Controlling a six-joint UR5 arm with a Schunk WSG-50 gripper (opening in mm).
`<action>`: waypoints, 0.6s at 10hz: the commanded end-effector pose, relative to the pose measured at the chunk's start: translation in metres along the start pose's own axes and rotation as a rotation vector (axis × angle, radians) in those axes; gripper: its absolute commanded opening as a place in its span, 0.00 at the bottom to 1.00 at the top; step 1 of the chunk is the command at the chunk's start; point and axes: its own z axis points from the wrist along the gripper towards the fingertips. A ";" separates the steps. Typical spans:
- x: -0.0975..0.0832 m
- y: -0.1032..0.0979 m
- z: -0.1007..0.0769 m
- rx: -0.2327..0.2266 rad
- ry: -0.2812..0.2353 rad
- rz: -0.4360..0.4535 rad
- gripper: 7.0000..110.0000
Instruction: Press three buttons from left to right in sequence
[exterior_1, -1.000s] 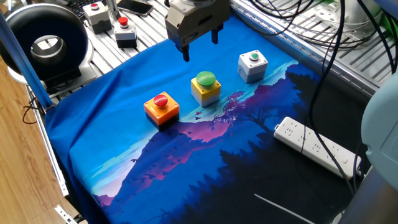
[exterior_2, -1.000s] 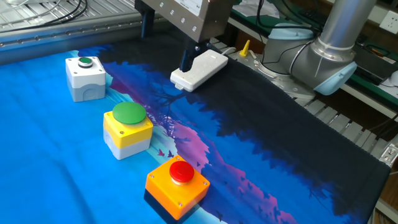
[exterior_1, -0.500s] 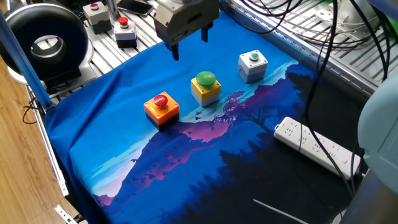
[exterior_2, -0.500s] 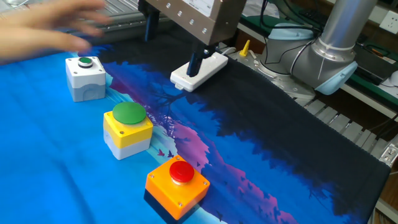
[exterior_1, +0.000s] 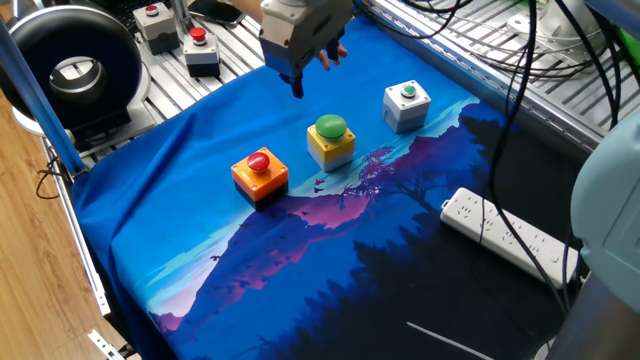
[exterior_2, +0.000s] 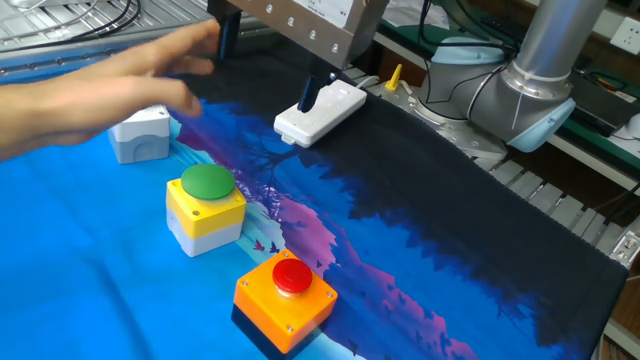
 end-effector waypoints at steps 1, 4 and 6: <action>-0.004 0.005 0.002 -0.057 -0.037 -0.082 0.00; -0.001 -0.002 -0.001 -0.057 -0.059 -0.104 0.00; 0.001 0.000 -0.002 -0.064 -0.049 -0.101 0.00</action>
